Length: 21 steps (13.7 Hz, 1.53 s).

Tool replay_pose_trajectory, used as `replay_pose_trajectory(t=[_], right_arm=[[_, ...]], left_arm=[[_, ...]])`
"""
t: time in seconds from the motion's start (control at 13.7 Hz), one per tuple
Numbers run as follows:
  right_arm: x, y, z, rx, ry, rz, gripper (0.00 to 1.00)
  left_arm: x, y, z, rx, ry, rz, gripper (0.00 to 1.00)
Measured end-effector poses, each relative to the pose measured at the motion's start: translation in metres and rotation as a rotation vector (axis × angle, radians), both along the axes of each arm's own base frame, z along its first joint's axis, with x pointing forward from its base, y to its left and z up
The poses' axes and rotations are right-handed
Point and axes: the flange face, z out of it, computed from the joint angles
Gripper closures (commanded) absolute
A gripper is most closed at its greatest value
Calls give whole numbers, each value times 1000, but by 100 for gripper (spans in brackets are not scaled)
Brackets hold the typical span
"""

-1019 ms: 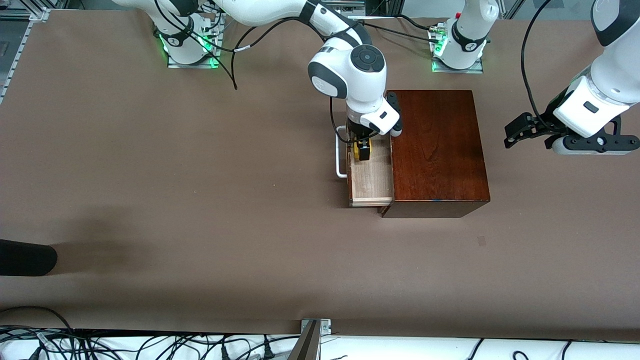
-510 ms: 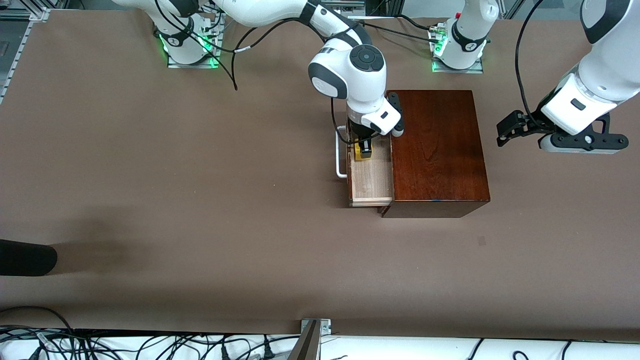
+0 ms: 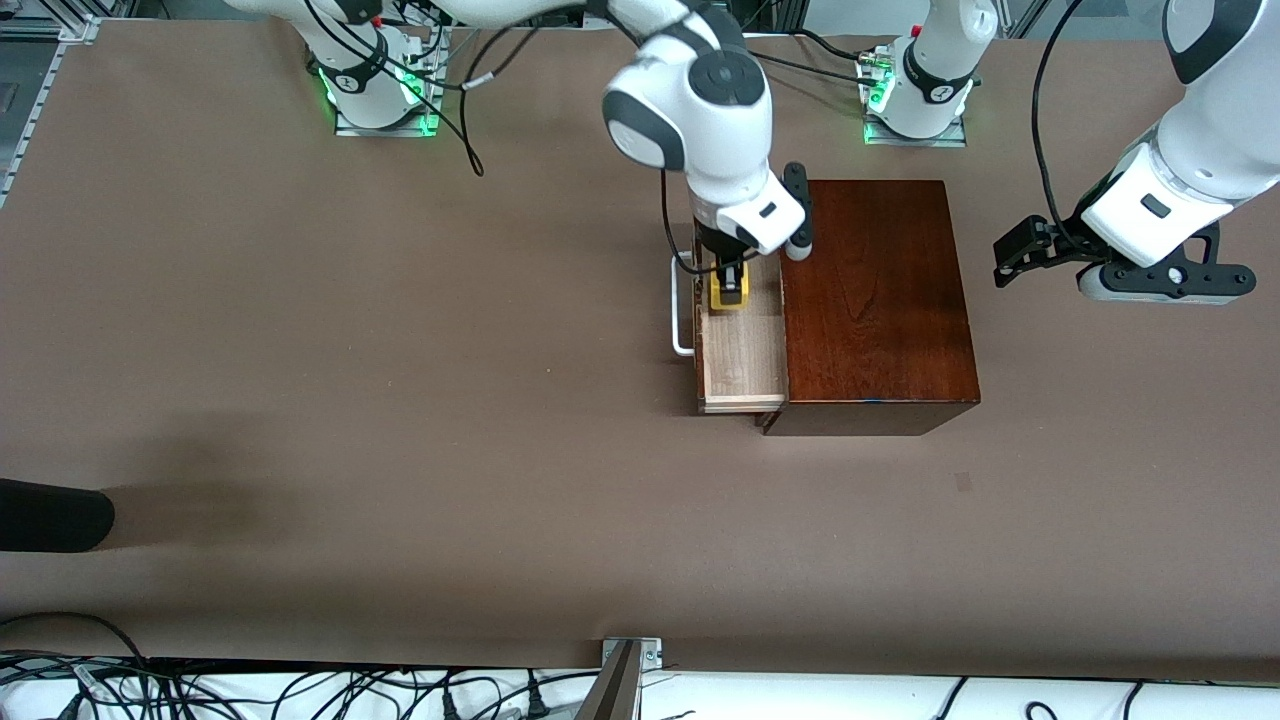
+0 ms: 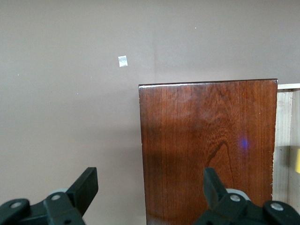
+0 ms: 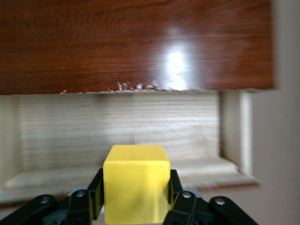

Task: Open drawer, take yellow block, close drawer
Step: 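Lift the block with the right gripper while the left gripper reaches the drawer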

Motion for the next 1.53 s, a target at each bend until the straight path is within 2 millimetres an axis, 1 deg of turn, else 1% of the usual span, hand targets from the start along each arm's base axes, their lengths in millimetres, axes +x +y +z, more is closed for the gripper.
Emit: replay_pose_trajectory(t=[0.15,0.22,0.29,0.36,0.51,0.58,0.66,0.73,0.8,0.95,1.09,1.17,1.24,1.31,1.38,1.53], right_arm=[[12,-28,47,14,21,-87,100],[23,-47,65,25,43,-136,100],[37,-69,79,33,57,-186,100],[55,-93,91,37,53,-237,100],[92,-147,109,21,39,-335,100],[105,-173,109,-8,61,-378,100],[115,-198,103,-35,98,-420,100],[125,-225,92,-55,141,-466,100],[135,-257,78,-73,181,-516,100],[154,-331,45,-102,243,-631,100],[168,-404,7,-125,277,-753,100],[172,-437,-15,-135,287,-822,100],[172,-464,-41,-145,297,-900,100],[168,-484,-67,-155,306,-978,100],[161,-497,-92,-166,315,-1039,100],[143,-512,-137,-177,323,-1121,100]], left_arm=[[0,0,1,-1,-1,-9,0],[-1,-2,4,-1,4,-27,0],[-5,-6,7,1,28,-67,0],[-10,-15,11,0,52,-132,0],[-21,-44,18,-18,82,-303,0],[-27,-64,16,-44,102,-394,0],[-32,-85,11,-78,125,-465,0],[-38,-110,0,-126,160,-521,0],[-43,-140,-16,-180,204,-568,0],[-58,-207,-54,-258,301,-662,0],[-75,-273,-85,-327,374,-752,0],[-80,-302,-98,-346,395,-795,0],[-82,-329,-112,-364,393,-839,0],[-84,-355,-126,-386,365,-899,0],[-86,-380,-141,-391,316,-986,0],[-93,-424,-172,-353,184,-1219,0]])
